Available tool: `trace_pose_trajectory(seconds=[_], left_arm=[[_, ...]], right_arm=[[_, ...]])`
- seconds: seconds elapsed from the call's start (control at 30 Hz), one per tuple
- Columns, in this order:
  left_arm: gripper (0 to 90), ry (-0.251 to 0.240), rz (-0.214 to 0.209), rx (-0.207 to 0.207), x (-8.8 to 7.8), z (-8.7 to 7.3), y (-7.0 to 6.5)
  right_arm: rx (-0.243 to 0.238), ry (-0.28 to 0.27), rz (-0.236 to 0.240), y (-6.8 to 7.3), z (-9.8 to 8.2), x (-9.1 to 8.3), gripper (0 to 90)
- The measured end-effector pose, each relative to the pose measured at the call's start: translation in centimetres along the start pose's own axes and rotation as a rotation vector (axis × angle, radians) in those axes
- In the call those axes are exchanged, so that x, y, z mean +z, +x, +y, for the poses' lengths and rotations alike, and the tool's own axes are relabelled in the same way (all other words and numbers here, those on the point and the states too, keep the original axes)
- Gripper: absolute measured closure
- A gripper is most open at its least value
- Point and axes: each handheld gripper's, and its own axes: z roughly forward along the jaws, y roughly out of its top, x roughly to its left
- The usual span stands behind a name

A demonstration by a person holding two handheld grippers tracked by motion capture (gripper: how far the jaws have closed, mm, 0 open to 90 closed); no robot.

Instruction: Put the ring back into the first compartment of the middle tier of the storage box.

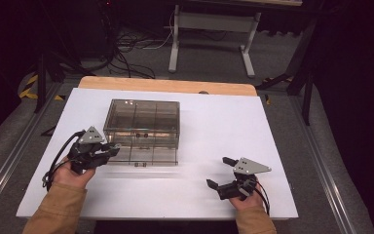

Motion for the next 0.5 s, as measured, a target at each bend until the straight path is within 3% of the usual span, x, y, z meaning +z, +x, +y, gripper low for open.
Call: trace_pose_trajectory(seconds=[0.5], left_arm=[[71.4, 0.034, 0.033, -0.019, 1.4, -0.6, 0.9]], right_arm=[[0.001, 0.003, 0.0, 0.0, 0.0, 0.0, 0.0]])
